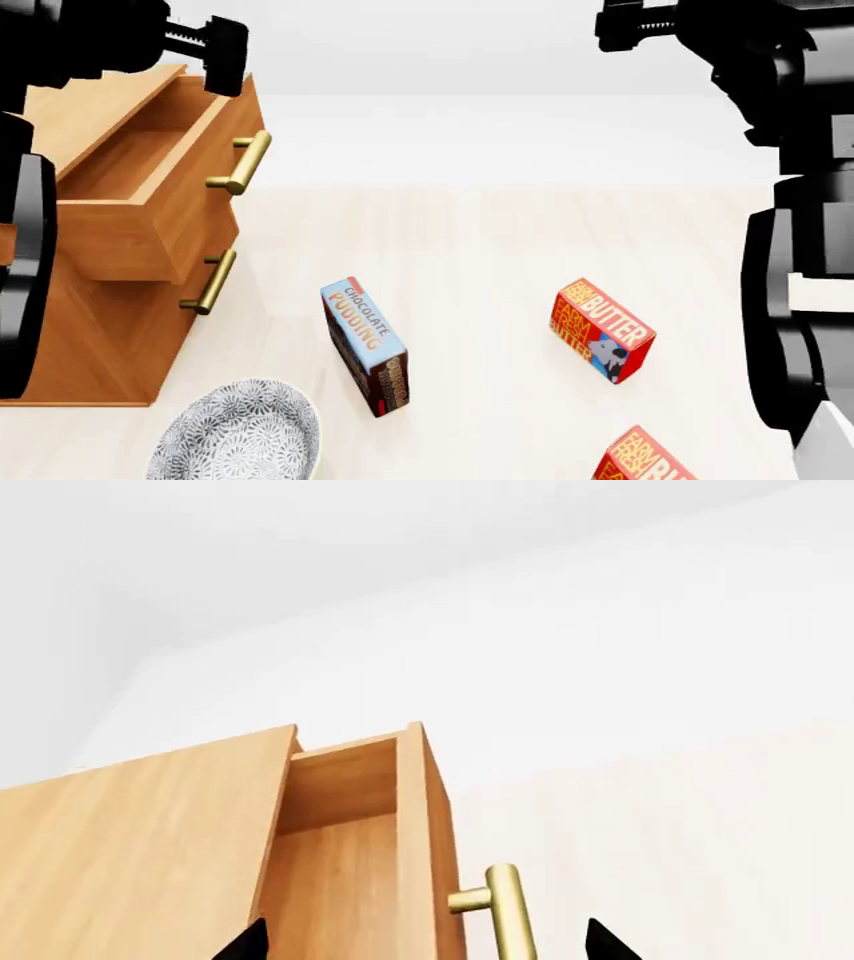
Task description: Put the butter at the front in the top drawer of the cabinet and close it.
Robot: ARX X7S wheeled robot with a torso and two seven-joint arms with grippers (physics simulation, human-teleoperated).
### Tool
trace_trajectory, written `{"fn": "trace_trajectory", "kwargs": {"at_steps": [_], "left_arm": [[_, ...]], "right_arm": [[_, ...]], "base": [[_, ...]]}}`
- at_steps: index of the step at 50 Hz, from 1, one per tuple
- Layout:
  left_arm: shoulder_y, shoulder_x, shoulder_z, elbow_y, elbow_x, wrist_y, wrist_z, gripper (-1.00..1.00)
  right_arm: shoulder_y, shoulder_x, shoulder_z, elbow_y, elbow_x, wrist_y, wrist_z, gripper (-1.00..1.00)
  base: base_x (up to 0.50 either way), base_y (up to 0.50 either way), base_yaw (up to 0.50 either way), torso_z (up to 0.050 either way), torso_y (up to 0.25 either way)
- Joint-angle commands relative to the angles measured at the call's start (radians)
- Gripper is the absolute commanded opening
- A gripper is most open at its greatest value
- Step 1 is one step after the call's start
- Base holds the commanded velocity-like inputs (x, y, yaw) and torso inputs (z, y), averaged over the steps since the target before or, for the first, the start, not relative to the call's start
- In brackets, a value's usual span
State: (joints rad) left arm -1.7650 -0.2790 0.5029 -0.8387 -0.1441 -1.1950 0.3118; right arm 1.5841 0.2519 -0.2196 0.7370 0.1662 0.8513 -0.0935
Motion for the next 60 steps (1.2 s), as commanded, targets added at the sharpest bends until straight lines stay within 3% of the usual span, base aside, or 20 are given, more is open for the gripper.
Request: {"fn": "trace_trajectory", "kwargs": {"at_steps": [1,21,60], "left_arm": [[0.016,-0.021,0.003,-0.008,-0.009,-0.052,0.018,1.00],[0.024,0.002,0.014,-0.102,-0.013,-0.030,0.031,1.00],[0.112,-0.015,0.013,-0.059,-0.030,-0.059,0.025,1.00]], "right_arm": [[-0.006,-0.005,-0.006,0.014,0.001,-0.008,0.000,1.00],[-0.023,0.009,-0.007,-0.026,0.007,0.018,0.003,1.00],[-0.021,0.003,-0.023,-0.006,0.011,0.008,0.002,1.00]], "base": [[0.00,0.00,0.00,0.000,0.000],[0.00,0.00,0.00,0.000,0.000],[0.00,0.00,0.00,0.000,0.000]]}}
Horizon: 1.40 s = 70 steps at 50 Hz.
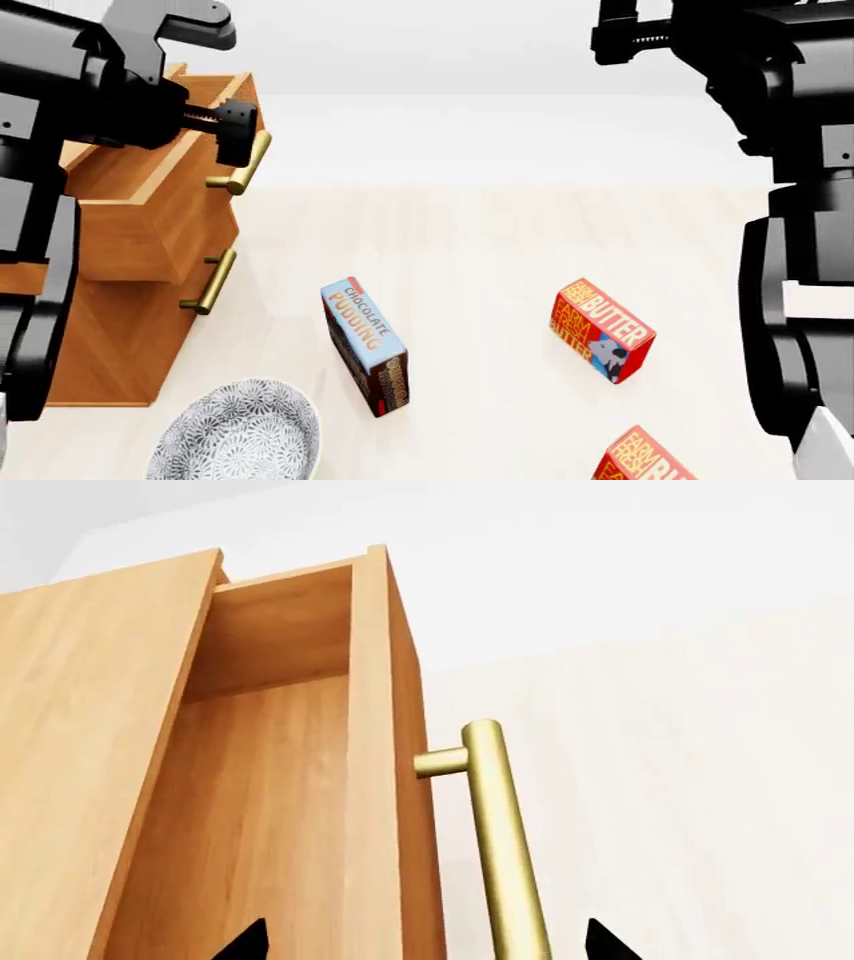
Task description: Put the butter at the front in the top drawer of the cabinet and close it.
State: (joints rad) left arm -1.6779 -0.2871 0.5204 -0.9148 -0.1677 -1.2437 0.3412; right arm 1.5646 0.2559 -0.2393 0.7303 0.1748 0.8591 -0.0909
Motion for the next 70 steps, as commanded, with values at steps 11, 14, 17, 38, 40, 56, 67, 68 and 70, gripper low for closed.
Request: {"fn": "trace_trajectory", "kwargs": {"at_steps": [11,14,17,38,40,56,67,68,70], "left_arm": [[0.058,-0.024,-0.018,0.055,-0.015,-0.033,-0.014,1.00],[0.060,-0.025,-0.018,0.055,-0.015,-0.033,-0.016,1.00],[0.066,-0.027,-0.018,0.061,-0.016,-0.037,-0.017,1.00],[0.094,-0.039,-0.017,0.079,-0.020,-0.046,-0.023,1.00],[0.096,-0.040,-0.017,0.083,-0.021,-0.049,-0.024,1.00],[0.131,-0.042,-0.014,0.137,-0.036,-0.078,-0.019,1.00],[0.155,-0.032,-0.006,0.175,-0.049,-0.096,-0.011,1.00],[0.157,-0.031,-0.006,0.178,-0.050,-0.098,-0.011,1.00],[0.161,-0.029,-0.007,0.188,-0.054,-0.103,-0.010,1.00]], "right_arm": [[-0.007,0.000,-0.004,-0.003,0.005,0.001,0.001,1.00],[-0.007,0.001,-0.005,-0.005,0.005,0.002,0.002,1.00],[-0.007,0.001,-0.005,-0.007,0.006,0.004,0.003,1.00],[-0.011,0.002,-0.008,-0.010,0.011,0.006,0.005,1.00],[-0.011,0.001,-0.008,-0.009,0.011,0.005,0.005,1.00],[-0.004,-0.002,-0.014,0.008,0.012,-0.005,0.005,1.00],[-0.001,0.000,-0.016,0.008,0.014,-0.001,0.005,1.00],[-0.001,0.000,-0.016,0.008,0.014,-0.001,0.005,1.00],[0.000,0.000,-0.017,0.008,0.014,0.000,0.004,1.00]], "base": [[0.00,0.00,0.00,0.000,0.000],[0.00,0.00,0.00,0.000,0.000],[0.00,0.00,0.00,0.000,0.000],[0.00,0.00,0.00,0.000,0.000],[0.00,0.00,0.00,0.000,0.000],[0.00,0.00,0.00,0.000,0.000],[0.00,0.00,0.00,0.000,0.000],[0.00,0.00,0.00,0.000,0.000],[0.00,0.00,0.00,0.000,0.000]]}}
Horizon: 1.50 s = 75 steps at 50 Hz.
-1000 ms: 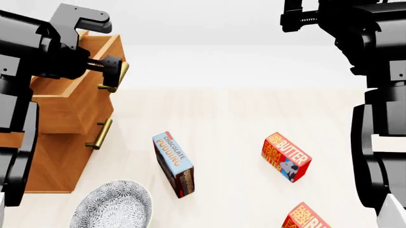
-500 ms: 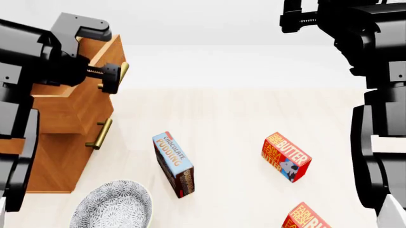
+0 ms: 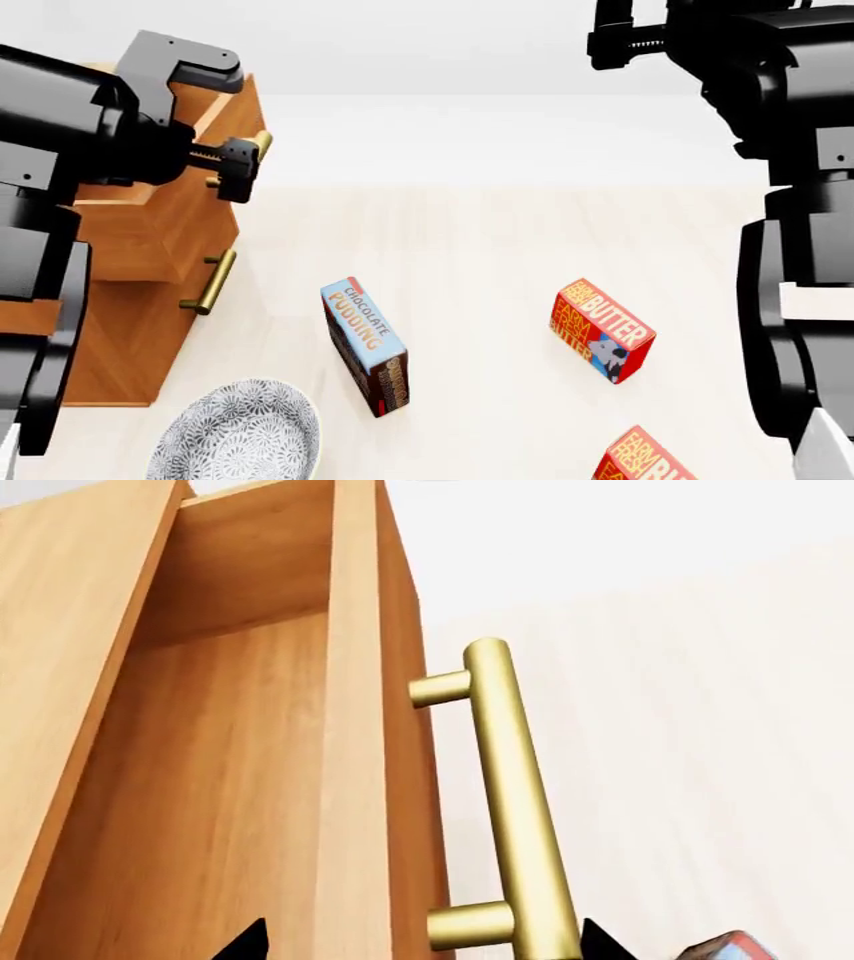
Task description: Put the butter at the front in the top drawer of the cabinet and close it.
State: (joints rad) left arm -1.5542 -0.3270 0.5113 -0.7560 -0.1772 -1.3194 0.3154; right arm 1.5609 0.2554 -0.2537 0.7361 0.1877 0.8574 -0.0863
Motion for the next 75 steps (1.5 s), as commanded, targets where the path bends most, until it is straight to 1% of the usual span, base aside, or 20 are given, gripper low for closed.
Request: {"fn": "trace_trajectory", "kwargs": {"at_steps": [1,8,28,45,59,75], "left_arm": [[0.038,0.013,0.003,0.033,-0.046,-0.030,0.016,1.00],[0.029,0.032,-0.007,0.023,-0.055,-0.027,0.017,1.00],[0.040,0.088,-0.052,0.069,-0.094,-0.069,0.003,1.00],[0.042,0.121,-0.049,0.107,-0.120,-0.092,0.009,1.00],[0.040,0.178,-0.052,0.154,-0.149,-0.124,0.002,1.00],[0.033,0.234,-0.049,0.222,-0.185,-0.171,-0.013,1.00]], "right_arm": [[0.004,0.001,-0.003,0.003,0.001,0.001,0.000,1.00],[0.005,0.001,-0.006,0.001,0.002,0.004,0.000,1.00],[0.003,0.014,-0.010,-0.035,0.007,0.034,0.001,1.00],[0.007,0.015,-0.014,-0.038,0.010,0.040,0.003,1.00],[0.009,0.012,-0.016,-0.033,0.012,0.037,0.005,1.00],[-0.020,0.037,-0.003,-0.096,0.025,0.074,0.013,1.00]], "base": [[0.00,0.00,0.00,0.000,0.000],[0.00,0.00,0.00,0.000,0.000],[0.00,0.00,0.00,0.000,0.000],[0.00,0.00,0.00,0.000,0.000],[0.00,0.00,0.00,0.000,0.000],[0.00,0.00,0.00,0.000,0.000]]}}
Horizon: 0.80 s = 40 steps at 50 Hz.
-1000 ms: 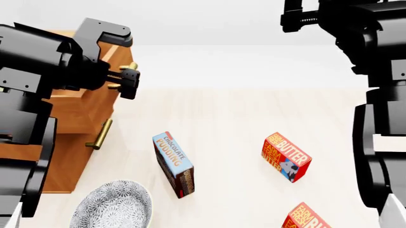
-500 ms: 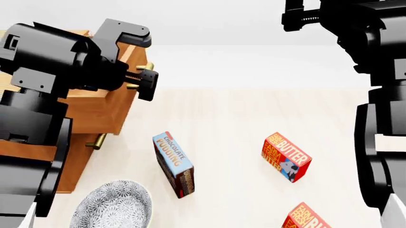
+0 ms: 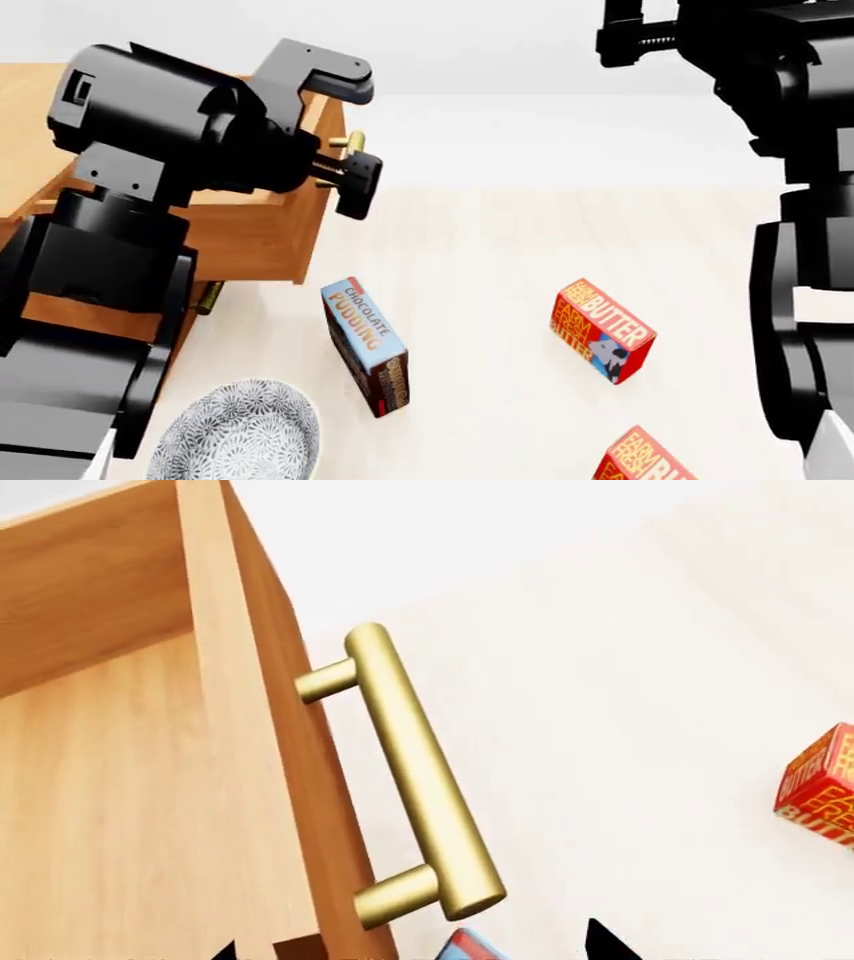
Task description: Put the butter at the front in the top drawer of the cabinet and close it.
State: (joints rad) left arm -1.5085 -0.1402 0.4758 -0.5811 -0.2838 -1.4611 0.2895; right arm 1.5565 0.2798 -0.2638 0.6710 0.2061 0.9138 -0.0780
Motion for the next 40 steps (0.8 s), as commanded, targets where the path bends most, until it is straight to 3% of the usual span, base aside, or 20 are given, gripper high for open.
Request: {"fn": "trace_trajectory", "kwargs": {"at_steps": [1,13,28,40], "left_arm": [[-0.017,0.049,-0.012,0.043,-0.079,-0.028,0.014,1.00],[-0.078,0.055,0.000,0.024,-0.095,-0.019,0.026,1.00],[-0.322,0.011,-0.019,-0.128,-0.080,0.071,0.066,1.00],[-0.296,-0.061,-0.126,-0.011,-0.060,0.152,-0.034,1.00]], "right_arm": [[-0.017,0.014,0.008,-0.032,0.007,0.018,0.005,1.00],[-0.021,0.013,0.010,-0.029,0.010,0.015,0.010,1.00],[-0.039,0.035,0.004,-0.091,0.021,0.067,0.000,1.00],[-0.067,0.102,-0.040,-0.234,0.050,0.187,-0.071,1.00]], "base": [[0.00,0.00,0.00,0.000,0.000],[0.00,0.00,0.00,0.000,0.002],[0.00,0.00,0.00,0.000,0.001],[0.00,0.00,0.00,0.000,0.000]]}}
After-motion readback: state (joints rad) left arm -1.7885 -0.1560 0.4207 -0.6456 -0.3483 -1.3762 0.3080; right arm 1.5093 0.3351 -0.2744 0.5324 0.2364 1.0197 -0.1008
